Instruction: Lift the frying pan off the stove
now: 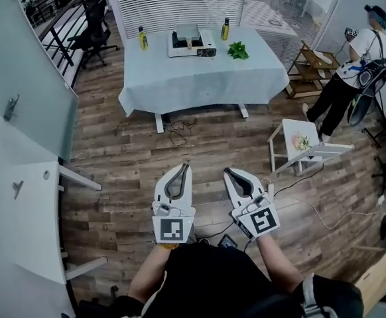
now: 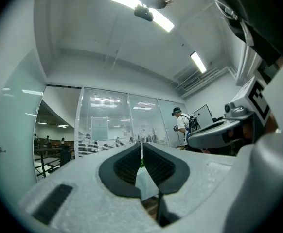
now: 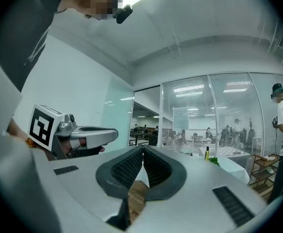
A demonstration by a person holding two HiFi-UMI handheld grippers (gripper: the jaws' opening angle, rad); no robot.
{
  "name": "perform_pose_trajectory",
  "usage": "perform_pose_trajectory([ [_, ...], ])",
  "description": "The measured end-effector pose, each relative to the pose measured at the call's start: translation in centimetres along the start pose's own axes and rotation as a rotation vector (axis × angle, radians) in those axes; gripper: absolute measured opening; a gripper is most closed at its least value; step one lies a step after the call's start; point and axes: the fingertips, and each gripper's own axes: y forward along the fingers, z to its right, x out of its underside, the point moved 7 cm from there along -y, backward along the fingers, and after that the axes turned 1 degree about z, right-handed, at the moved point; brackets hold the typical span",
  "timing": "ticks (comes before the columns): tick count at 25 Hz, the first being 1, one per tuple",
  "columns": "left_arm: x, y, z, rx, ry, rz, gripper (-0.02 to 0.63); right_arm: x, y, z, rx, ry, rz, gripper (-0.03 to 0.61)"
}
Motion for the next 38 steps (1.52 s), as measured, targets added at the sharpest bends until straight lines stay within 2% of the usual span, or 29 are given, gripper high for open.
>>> perform_pose_trajectory([
  [5, 1.7, 5.0, -4.4, 0.004, -0.049, -0.005, 0.026, -0.1, 6.2, 2.6, 0.0, -0.026, -0.029, 0.006],
  [13, 3.4, 11.7, -12.6, 0.046, -0.007, -0.013, 0.026, -0.1, 15.3, 5.9, 0.021, 0.011, -0.029, 0.006],
  [17, 5.3, 14.4, -14.8, 0.091, -0.025, -0.044, 0.026, -0.4, 18.7, 7.1, 0.044, 0.019, 0.011, 0.006],
  [20, 6.0, 16.4, -15.7, 0.108, 0.008, 0.005, 0.026, 0.0, 20.2, 8.0, 0.042, 0.016, 0.011, 0.006],
  [24, 8.0, 19.0, -16.1, 0.099, -0.07, -0.063, 0.026, 0.7, 22.4, 10.0, 0.009, -0.007, -0.022, 0.006],
  [27, 9.3, 21.3, -16.4, 0.088, -0.076, -0.064, 0.026, 1.6, 24.1, 12.1, -0.012, -0.008, -0.029, 0.006],
  [30, 10.3, 24.0, -16.5, 0.076, -0.064, -0.109, 0.026, 2.7, 26.0, 15.3, -0.025, 0.029, -0.019, 0.006],
  [34, 10.8, 29.3, -16.4, 0.038, -0.038, -0.117, 0.026, 3.6, 28.9, 20.7, -0.059, 0.048, 0.001, 0.006],
  [38, 11.2, 34.6, -16.0, -0.025, -0.074, -0.136, 0.026, 3.7, 31.6, 26.1, -0.111, 0.047, 0.026, 0.006],
])
